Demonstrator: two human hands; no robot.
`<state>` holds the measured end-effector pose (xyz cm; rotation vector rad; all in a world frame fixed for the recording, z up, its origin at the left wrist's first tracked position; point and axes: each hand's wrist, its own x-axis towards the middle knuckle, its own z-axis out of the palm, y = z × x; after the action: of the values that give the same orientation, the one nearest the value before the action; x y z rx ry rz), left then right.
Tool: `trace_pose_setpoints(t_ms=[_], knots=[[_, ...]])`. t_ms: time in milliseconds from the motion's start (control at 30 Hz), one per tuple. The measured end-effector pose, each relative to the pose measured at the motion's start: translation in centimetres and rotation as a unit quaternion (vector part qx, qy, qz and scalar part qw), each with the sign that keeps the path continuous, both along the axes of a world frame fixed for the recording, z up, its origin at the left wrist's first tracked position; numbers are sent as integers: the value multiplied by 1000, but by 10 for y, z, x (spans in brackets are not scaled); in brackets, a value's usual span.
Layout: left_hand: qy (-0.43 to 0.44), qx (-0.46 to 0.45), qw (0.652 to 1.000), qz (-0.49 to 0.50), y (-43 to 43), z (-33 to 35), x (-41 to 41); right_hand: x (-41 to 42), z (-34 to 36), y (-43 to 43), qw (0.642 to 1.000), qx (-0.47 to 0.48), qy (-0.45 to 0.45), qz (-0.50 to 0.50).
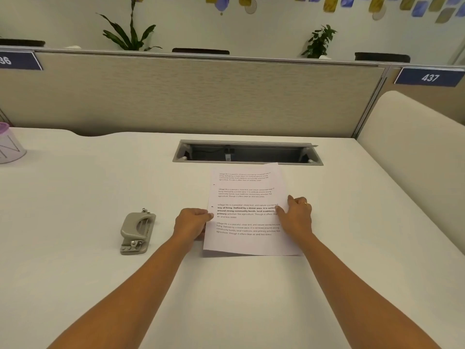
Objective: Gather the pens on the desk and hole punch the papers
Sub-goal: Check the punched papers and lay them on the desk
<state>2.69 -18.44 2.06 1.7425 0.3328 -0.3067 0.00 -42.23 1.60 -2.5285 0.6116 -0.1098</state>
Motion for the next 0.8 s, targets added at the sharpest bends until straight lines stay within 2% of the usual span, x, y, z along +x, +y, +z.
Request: trace_pose_setpoints(t_ms=[433, 800], knots=[[-30, 54, 998, 2, -3, -4, 3, 12, -3, -6, 998, -53, 30, -4], [-39, 51, 998, 1, 3, 5, -7, 2, 3, 2, 999, -23, -7, -32]])
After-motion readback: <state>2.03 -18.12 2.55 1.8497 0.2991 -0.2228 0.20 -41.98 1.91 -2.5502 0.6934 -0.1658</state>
